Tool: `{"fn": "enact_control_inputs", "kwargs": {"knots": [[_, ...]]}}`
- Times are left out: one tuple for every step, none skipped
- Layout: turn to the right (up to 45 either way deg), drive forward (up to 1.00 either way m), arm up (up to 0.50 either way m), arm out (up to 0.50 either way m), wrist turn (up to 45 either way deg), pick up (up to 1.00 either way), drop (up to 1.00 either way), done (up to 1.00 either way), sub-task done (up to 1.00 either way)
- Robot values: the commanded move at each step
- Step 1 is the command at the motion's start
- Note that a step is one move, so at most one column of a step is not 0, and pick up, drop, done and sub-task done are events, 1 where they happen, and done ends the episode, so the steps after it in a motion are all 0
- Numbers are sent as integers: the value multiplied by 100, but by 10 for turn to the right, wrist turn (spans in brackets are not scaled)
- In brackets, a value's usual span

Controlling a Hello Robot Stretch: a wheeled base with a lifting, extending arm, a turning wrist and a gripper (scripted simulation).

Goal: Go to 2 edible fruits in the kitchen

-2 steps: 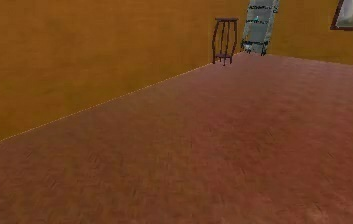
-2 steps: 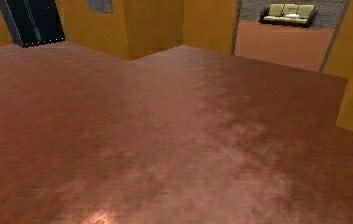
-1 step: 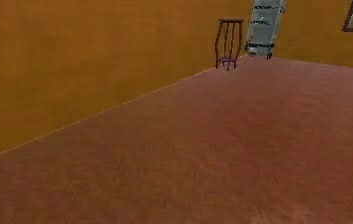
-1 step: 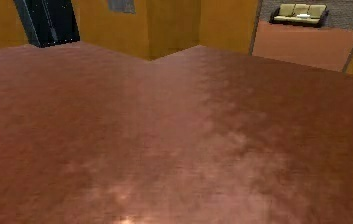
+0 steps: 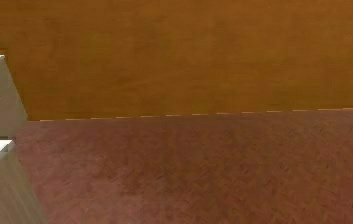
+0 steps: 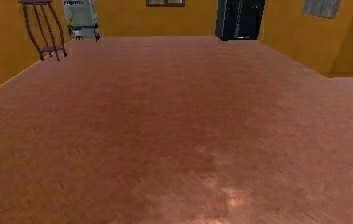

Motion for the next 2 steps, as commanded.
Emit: {"fn": "enact_control_inputs", "kwargs": {"knots": [[-30, 0, 0, 0, 0, 0, 0, 0, 0], [0, 100, 0, 0, 0, 0, 0, 0, 0]]}}
